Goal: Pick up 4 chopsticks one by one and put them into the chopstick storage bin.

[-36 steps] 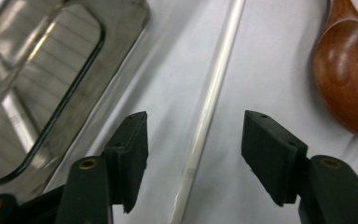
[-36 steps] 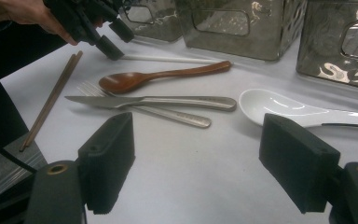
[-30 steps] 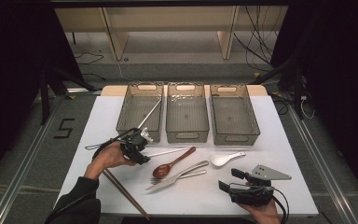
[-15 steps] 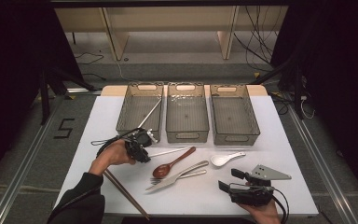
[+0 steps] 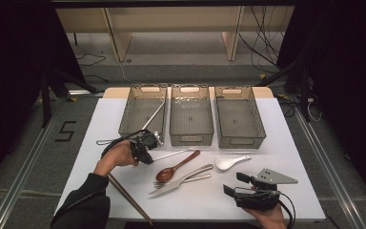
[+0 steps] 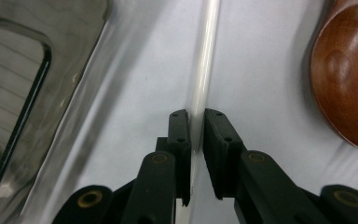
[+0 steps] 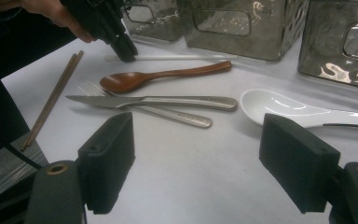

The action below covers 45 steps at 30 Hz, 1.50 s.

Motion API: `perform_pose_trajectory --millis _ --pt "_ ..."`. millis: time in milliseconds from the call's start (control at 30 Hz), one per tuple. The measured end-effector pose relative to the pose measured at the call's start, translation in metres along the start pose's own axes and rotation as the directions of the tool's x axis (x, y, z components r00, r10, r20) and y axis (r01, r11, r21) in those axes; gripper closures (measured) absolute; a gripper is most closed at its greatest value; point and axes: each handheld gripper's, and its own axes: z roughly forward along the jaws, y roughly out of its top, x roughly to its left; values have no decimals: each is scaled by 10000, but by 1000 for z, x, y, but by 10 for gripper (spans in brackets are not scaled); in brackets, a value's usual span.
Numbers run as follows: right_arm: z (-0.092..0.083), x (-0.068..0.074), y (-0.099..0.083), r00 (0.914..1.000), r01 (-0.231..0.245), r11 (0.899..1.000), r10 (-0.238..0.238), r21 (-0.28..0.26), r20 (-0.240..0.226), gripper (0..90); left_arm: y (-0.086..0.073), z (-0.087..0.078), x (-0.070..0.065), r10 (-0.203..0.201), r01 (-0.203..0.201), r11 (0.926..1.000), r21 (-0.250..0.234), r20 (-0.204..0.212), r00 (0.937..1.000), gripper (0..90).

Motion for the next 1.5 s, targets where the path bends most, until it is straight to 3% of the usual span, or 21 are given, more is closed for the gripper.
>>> perform_pose_trajectory --millis 100,367,667,700,900,1000,1067,1200,1300,1400,1433,1500 --pt "0 0 0 10000 -4 10000 4 6 0 272 0 0 -5 501 -501 9987 -27 80 9987 832" --pt "1 0 0 10000 2 10000 -2 9 7 272 -6 -9 -11 1067 -1070 9940 -205 -163 9942 838" --pt "0 0 0 10000 -11 10000 11 6 13 272 -14 -30 -18 1092 -1104 9910 -763 -200 9938 838" --pt "0 0 0 10000 3 10000 -3 -8 15 272 -15 -33 -18 1271 -1288 9891 -714 -286 9915 838" --pt "1 0 0 10000 -8 10000 8 9 14 272 -20 -52 -23 1097 -1124 9799 -1646 -255 9936 838" --pt "1 0 0 10000 -17 10000 17 11 17 272 -21 -64 -21 623 -660 9699 -2343 -233 9978 837" --pt "1 0 0 10000 -11 10000 11 1 17 272 -22 -72 -17 114 -167 9587 -2839 -202 9997 837" --pt "0 0 0 10000 2 10000 -2 -15 28 272 -22 -84 -6 -757 559 9371 -3447 -440 9962 837" --pt "0 0 0 10000 8 10000 -8 -24 30 272 -22 -91 3 -1371 1097 9163 -3853 -442 9896 837" --pt "0 0 0 10000 -9 10000 9 -34 24 272 -20 -97 15 -2111 1709 8877 -4274 -481 9763 837" --pt "0 0 0 10000 -6 10000 6 -37 22 272 -20 -99 19 -2262 1841 8827 -4323 -475 9729 837" --pt "0 0 0 10000 -6 10000 6 -43 19 272 -18 -102 27 -2575 2054 8655 -4568 -541 9648 837"
